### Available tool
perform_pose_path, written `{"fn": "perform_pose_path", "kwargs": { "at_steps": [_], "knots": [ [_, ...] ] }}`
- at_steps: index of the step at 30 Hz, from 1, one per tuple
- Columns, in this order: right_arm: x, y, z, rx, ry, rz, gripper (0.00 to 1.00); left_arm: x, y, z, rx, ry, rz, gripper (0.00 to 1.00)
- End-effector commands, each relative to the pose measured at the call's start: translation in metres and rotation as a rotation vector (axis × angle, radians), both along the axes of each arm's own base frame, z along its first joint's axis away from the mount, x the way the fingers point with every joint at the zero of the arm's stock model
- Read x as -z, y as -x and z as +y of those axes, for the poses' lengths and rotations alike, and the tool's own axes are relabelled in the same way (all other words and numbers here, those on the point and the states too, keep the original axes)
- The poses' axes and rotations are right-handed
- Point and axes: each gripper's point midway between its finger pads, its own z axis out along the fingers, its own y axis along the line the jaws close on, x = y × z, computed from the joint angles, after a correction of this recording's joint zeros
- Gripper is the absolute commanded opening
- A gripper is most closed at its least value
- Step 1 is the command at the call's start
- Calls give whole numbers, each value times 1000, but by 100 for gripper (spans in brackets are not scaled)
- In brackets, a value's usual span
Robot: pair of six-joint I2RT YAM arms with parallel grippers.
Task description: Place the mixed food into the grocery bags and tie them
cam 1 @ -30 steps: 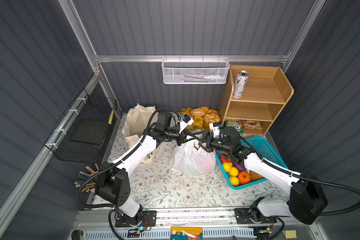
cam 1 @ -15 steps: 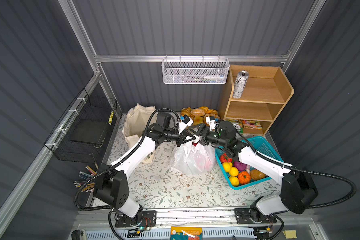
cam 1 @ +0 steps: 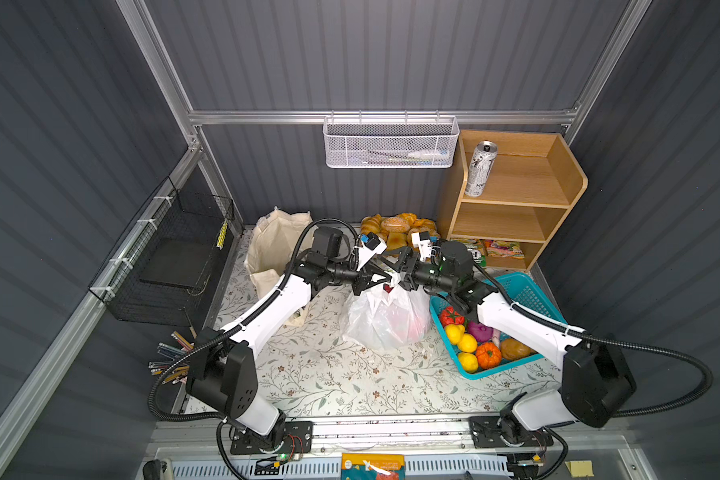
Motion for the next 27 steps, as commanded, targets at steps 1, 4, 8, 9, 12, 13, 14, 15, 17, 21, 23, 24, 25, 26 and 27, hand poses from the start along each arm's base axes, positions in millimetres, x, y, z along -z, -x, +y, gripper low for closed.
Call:
{"fn": "perform_pose_path", "kwargs": {
  "at_steps": [1,4,8,9,12,13,14,15,17,21,23,24,25,26,27],
  "knots": [
    [-2,9,-18,21,-1,-14,88,-10,2,1,-20,19,-28,0],
    [0,19,-27,25,7,0,89,-11,0,0,-27,27,-29,0],
    [1,35,-33,12,17,20,89,-10,-2,-1,-31,23,-25,0],
    [1,39,-33,7,18,24,90,-11,-3,-1,-32,24,-27,0],
    [-2,50,-28,-20,19,23,91,-12,-4,-1,-33,25,-28,0],
    [-4,55,-23,-34,19,22,91,-12,-4,-1,-35,24,-30,0],
    [-5,58,-19,-44,18,18,91,-13,-5,-1,-36,25,-31,0],
    [-6,61,-14,-53,19,16,91,-13,-5,-1,-36,24,-32,0],
    [-8,63,-5,-65,20,11,92,-14,-4,-1,-35,25,-32,0],
    [-10,55,2,-51,15,-2,93,-15,-5,-1,-36,25,-33,0],
    [-11,48,3,-38,15,-8,93,-16,-3,-1,-34,29,-34,0],
    [-11,46,4,-34,15,-9,93,-16,-3,-1,-33,29,-32,0],
    [-11,44,4,-27,15,-9,93,-16,-2,-1,-31,28,-32,0],
    [-11,42,3,-22,16,-8,92,-16,-2,0,-32,27,-32,0],
    [-10,40,2,-16,18,-7,92,-16,-1,0,-31,27,-31,0]
  ]
}}
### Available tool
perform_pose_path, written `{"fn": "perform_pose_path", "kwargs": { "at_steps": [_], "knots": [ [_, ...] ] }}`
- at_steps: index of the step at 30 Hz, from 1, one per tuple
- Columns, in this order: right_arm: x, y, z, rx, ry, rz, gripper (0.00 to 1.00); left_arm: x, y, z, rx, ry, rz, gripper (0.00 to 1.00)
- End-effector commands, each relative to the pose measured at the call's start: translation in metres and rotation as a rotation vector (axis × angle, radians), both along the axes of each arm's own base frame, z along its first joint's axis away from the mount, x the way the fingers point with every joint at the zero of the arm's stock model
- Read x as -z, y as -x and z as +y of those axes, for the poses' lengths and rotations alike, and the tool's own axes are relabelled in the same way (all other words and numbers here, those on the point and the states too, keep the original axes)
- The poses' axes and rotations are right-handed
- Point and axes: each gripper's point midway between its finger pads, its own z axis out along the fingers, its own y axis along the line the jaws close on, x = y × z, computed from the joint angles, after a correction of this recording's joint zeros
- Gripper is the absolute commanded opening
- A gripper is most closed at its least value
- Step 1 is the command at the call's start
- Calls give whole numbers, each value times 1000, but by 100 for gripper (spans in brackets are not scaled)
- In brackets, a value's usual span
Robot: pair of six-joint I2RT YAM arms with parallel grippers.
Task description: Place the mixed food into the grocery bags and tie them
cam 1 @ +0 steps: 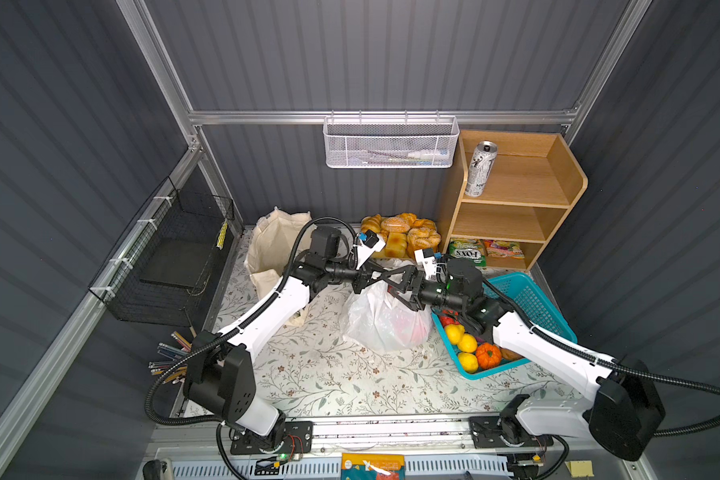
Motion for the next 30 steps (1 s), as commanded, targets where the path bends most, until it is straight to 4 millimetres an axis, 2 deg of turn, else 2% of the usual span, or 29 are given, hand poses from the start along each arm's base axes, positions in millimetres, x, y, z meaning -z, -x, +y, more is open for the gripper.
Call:
{"fn": "perform_pose_path", "kwargs": {
  "at_steps": [1,8,17,24,30],
  "knots": [
    [-16,-10,-4,38,-20,-49,92,-11,5,0,7,14,-14,0],
    [-2,-23,-24,108,1,-29,92,-10,9,1,17,15,-10,0],
    [8,-31,-19,98,8,-12,92,-12,10,0,29,18,-13,0],
    [25,-37,-27,129,33,16,91,-14,12,0,34,19,-20,0],
    [27,-42,-27,137,35,18,92,-15,14,0,45,21,-18,0]
  ]
}}
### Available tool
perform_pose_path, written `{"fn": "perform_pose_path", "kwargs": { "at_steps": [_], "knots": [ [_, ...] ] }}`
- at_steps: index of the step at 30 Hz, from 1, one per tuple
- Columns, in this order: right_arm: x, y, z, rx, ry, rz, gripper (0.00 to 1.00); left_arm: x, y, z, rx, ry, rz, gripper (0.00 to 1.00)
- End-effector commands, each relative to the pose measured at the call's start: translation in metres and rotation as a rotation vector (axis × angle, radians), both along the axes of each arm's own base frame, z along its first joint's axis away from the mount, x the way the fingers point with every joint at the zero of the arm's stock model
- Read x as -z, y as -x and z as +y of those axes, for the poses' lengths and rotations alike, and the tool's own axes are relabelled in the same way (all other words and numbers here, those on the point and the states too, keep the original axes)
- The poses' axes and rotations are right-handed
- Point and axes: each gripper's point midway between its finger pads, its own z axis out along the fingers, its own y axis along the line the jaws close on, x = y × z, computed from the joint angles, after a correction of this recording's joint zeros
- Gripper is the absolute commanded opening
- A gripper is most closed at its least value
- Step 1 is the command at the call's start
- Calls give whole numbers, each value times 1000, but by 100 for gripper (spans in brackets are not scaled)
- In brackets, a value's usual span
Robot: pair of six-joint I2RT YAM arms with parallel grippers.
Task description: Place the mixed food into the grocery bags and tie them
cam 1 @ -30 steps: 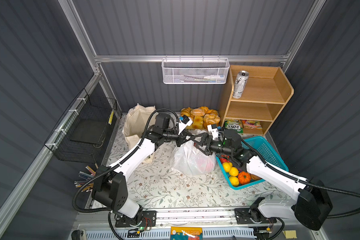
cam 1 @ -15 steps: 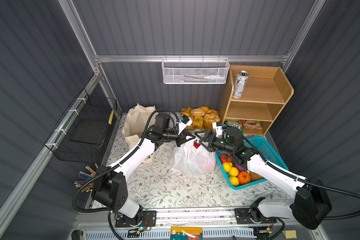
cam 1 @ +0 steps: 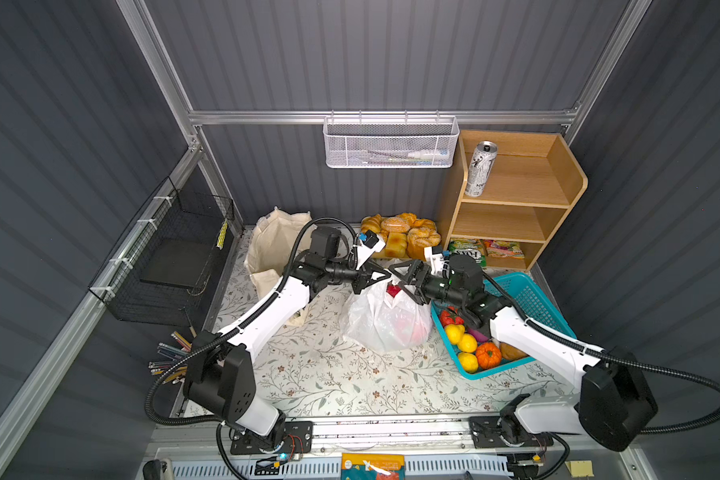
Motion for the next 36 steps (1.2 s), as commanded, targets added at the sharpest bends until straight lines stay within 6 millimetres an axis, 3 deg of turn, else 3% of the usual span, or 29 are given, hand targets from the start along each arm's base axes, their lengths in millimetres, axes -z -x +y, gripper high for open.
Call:
{"fn": "perform_pose_path", "kwargs": {
  "at_steps": [1,15,22,27,36],
  "knots": [
    [2,-6,-1,13,3,-13,91,-16,12,0,40,23,-25,0],
    [-29,-17,24,-65,-51,-65,90,-11,10,-1,44,16,-10,0],
    [-13,-8,11,-33,-27,-42,90,-11,12,-2,49,21,-9,0],
    [-25,-9,19,-77,-58,-70,88,-7,12,-2,51,17,1,0],
    [-52,-20,36,-121,-97,-123,72,5,19,-2,84,-6,14,0]
  ]
}}
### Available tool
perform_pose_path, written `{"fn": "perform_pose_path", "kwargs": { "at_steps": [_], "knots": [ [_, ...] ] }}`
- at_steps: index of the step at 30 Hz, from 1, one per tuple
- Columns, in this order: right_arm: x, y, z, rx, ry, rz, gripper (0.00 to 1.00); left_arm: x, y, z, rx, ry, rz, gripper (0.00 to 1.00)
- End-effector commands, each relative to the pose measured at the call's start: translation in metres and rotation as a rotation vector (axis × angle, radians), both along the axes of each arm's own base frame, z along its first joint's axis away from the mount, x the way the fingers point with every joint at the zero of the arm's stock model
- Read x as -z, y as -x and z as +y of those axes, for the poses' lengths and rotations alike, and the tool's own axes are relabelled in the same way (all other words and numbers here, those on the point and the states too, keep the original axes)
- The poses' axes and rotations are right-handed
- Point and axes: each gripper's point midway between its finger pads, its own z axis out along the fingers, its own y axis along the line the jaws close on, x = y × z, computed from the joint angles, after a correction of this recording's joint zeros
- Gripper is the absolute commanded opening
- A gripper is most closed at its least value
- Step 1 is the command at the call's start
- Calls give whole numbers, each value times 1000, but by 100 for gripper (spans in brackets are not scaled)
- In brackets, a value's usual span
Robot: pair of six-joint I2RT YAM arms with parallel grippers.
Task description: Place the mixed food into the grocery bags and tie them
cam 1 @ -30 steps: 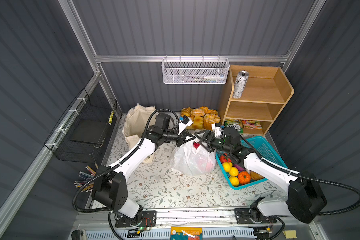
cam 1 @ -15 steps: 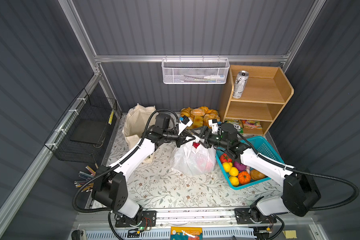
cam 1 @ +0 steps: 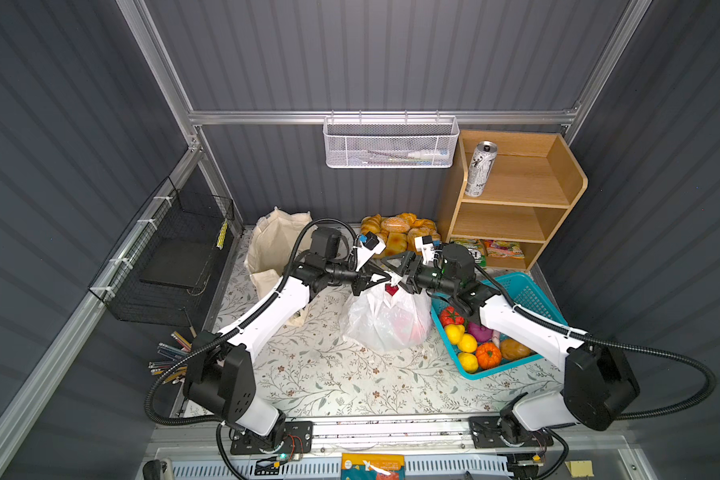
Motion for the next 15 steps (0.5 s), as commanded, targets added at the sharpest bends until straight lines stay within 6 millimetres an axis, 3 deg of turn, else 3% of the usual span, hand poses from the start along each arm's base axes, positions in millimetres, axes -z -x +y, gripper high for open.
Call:
{"fn": "perform_pose_path", "kwargs": {
  "at_steps": [1,5,12,15],
  "knots": [
    [-31,-2,11,-42,-50,-84,69,6,12,-2,51,-11,9,0],
    [-35,-6,15,-45,-53,-90,47,13,13,-3,61,-21,22,0],
    [-25,-7,15,-44,-53,-89,0,16,17,-3,79,-16,26,0],
    [-19,-8,8,-31,-59,-101,0,11,19,0,56,-4,8,19]
  ]
}}
